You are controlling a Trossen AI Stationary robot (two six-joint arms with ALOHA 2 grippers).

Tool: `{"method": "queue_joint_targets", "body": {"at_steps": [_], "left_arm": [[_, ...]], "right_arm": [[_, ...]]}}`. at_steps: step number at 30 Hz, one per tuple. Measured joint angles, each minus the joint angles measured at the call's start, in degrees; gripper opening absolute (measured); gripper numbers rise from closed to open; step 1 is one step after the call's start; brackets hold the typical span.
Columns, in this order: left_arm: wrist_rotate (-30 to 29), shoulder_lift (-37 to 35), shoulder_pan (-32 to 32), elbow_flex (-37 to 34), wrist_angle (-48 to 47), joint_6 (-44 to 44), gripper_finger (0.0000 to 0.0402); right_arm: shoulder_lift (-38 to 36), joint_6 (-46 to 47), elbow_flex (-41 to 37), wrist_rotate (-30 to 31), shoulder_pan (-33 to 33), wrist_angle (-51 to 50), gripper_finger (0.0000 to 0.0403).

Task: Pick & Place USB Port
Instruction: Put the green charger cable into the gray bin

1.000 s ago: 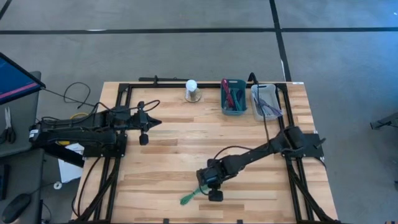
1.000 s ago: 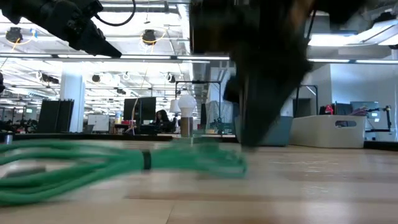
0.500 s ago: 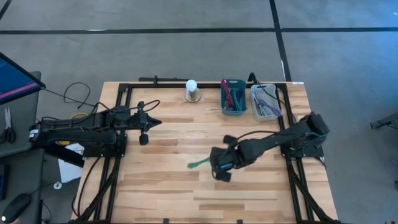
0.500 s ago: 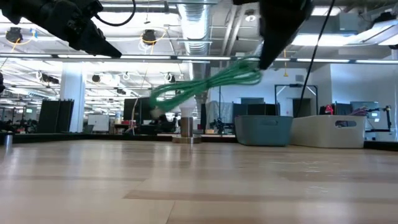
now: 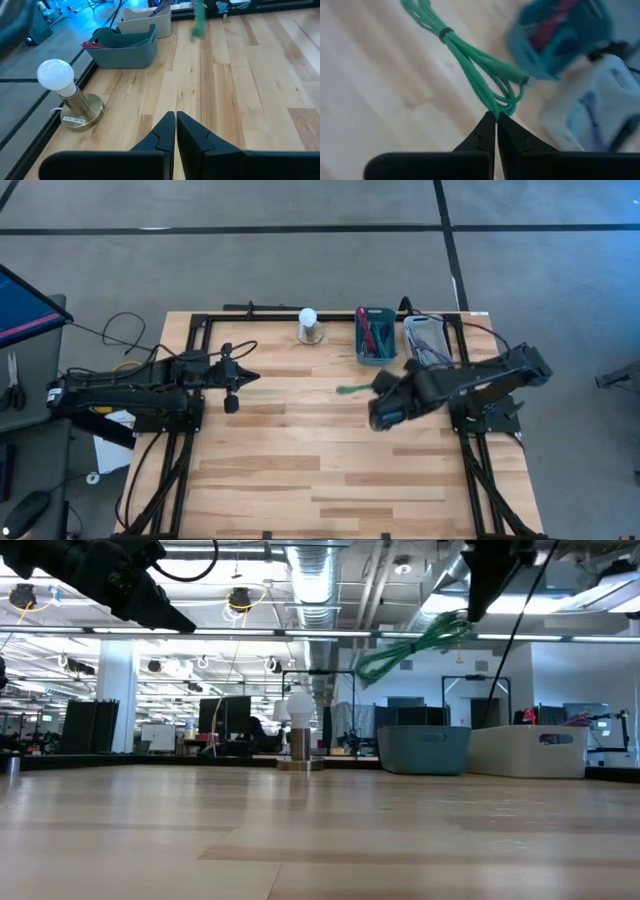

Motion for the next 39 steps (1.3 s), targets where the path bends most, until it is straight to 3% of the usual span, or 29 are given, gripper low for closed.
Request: {"method": "queue_joint_targets", "body": {"at_steps": [7,26,39], "left_arm": [[0.0,0.0,0.0,0.0,0.04,0.0,0.0017],[0.02,0.0,0.0,0.0,0.02,0.0,0.0017],[0.0,-0.02,0.0,0.0,0.02,0.0,0.0017]], "right_arm": [[-2.96,5.58,-0.56,3.98,-3.98,-8.81,0.0],[-20.89,15.33,-22.17,4.87,-20.54,-8.52,0.0],[-23.33,12.55,-26.36,4.92,-37.47,-6.92,0.0]]}}
